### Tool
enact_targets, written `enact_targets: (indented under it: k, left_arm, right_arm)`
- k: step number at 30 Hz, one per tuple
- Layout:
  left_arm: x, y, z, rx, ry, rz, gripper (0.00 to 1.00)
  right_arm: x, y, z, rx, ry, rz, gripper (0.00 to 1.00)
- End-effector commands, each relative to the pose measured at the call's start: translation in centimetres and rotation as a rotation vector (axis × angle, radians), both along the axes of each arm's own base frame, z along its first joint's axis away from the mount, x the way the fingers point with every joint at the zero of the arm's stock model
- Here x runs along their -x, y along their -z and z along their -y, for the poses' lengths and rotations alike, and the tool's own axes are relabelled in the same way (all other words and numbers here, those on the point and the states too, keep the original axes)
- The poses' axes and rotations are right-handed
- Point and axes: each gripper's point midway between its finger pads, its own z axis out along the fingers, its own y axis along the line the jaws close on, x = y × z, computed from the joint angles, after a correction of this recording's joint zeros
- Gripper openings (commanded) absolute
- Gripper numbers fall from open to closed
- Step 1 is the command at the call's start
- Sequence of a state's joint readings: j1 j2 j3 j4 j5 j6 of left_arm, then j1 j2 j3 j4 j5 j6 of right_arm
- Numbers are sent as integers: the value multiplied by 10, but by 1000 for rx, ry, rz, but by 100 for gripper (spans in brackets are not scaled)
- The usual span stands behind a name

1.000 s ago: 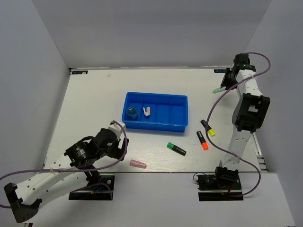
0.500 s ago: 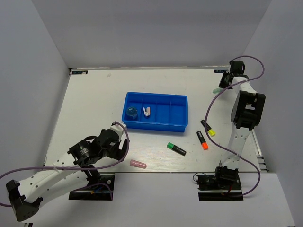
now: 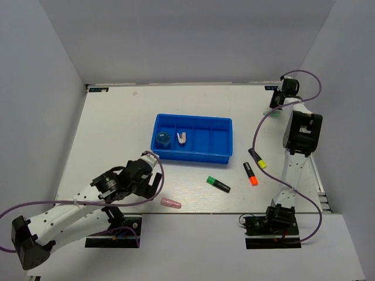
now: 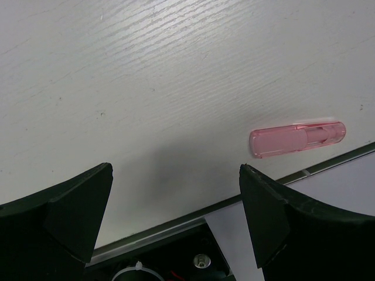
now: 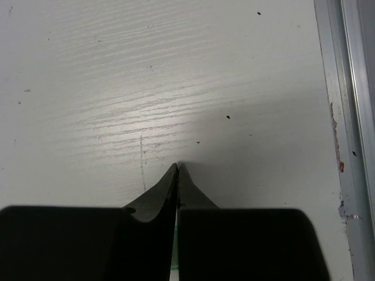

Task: Sort the stationery into containers
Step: Grab a piece of stationery with the right arm

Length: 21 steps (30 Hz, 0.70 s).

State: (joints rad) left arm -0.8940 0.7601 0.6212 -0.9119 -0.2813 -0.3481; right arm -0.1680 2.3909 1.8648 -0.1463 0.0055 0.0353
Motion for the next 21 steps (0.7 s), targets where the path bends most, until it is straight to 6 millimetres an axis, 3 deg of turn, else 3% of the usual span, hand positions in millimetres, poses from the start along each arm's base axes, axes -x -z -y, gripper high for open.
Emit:
enact_targets:
  k: [1,5,6,8,9,10,11,13,17,21]
  left_arm:
    - [-6,-2,0,0,-16,17,99]
    - [-6,-2,-1,-1,-24,14,99]
    - [-7,-4,-1,8,-25,23,99]
    - [-6,-3,-2,9,-31,23,99]
    - [-6,-3,-2,12,-32,22,99]
    - [-5,-3,-3,10,-29,25,99]
    - [-5,-2,-2,14,-31,20,99]
    - [-4,-3,-2,22,-30,23,99]
    - [-3,-4,-2,33,-27,26,99]
    - [-2,-5,-2,45,-27,33,99]
  right_arm:
    - [-19,-16,8,64,-30,67,0]
    - [-1,-9,9,72,-53,-16,0]
    - [7,-17,8,74,-57,-24,0]
    - [33,7,-3,32,-105,-82,0]
    - [38,5,-6,25,-112,-84,0]
    - [41,-13,-6,38,-127,-56,0]
    - [61,6,-11,22,-137,-111,0]
    - [64,-15,-14,35,-153,-61,0]
    - [82,-18,-21,8,-164,-129,0]
    - [77,-39,-16,31,-163,-99,0]
